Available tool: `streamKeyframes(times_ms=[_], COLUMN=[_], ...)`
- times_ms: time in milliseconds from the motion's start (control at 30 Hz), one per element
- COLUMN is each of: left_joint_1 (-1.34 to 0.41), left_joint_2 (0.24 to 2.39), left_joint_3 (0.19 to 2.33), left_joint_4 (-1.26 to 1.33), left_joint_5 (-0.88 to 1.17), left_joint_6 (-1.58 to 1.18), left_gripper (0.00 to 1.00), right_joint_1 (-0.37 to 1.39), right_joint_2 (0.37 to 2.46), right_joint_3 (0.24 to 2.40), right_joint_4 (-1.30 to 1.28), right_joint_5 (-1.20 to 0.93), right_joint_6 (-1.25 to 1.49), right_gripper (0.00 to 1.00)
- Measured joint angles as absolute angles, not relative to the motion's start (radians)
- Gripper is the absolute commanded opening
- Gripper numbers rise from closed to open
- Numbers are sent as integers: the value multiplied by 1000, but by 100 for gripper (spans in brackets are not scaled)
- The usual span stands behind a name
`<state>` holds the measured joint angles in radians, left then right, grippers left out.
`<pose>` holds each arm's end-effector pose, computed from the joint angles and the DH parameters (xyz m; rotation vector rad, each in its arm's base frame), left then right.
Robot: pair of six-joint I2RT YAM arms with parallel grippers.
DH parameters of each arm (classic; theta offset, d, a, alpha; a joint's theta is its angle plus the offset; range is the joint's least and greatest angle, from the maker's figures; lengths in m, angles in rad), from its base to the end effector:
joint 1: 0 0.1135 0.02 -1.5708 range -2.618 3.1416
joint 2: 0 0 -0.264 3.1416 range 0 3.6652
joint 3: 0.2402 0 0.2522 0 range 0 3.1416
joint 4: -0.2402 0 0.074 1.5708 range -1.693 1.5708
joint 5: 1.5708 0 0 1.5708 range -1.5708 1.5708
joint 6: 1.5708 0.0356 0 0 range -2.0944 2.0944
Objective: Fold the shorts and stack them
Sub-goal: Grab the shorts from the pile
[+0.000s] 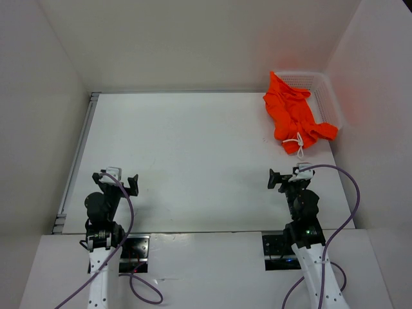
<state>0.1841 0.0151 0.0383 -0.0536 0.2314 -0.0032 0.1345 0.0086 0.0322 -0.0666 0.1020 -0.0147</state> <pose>0.1078 0.0118 0.1798 0.0298 1.6003 -0.0447 0.1083 0.0110 0.1768 -0.0415 1.6130 0.0103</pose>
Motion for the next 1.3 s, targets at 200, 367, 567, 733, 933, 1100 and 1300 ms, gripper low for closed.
streamKeyframes(times_ms=[200,367,567,733,933,1100,1300], left_joint_1=[184,184,184,184,141,107,22], left_joint_2=[15,15,15,15,66,475,1195], left_joint_3=[39,38,38,39,67,374,1036], left_joint_4=[-54,-54,-54,-34,148,114,-154], left_joint_5=[231,231,240,484,616,591,543], left_joint_6=[-3,-3,-3,-4,-5,-4,-2], left_gripper=[99,99,99,99,99,99,99], right_joint_1=[134,134,134,134,134,115,-51], right_joint_2=[9,9,7,7,117,728,1169], right_joint_3=[32,32,35,34,207,641,878], right_joint_4=[-67,-48,-149,15,83,18,-83], right_joint_5=[102,-100,-337,-299,-220,13,124], right_joint_6=[-15,-191,-1131,-1237,-1086,-745,-400], right_gripper=[99,100,100,100,100,100,100])
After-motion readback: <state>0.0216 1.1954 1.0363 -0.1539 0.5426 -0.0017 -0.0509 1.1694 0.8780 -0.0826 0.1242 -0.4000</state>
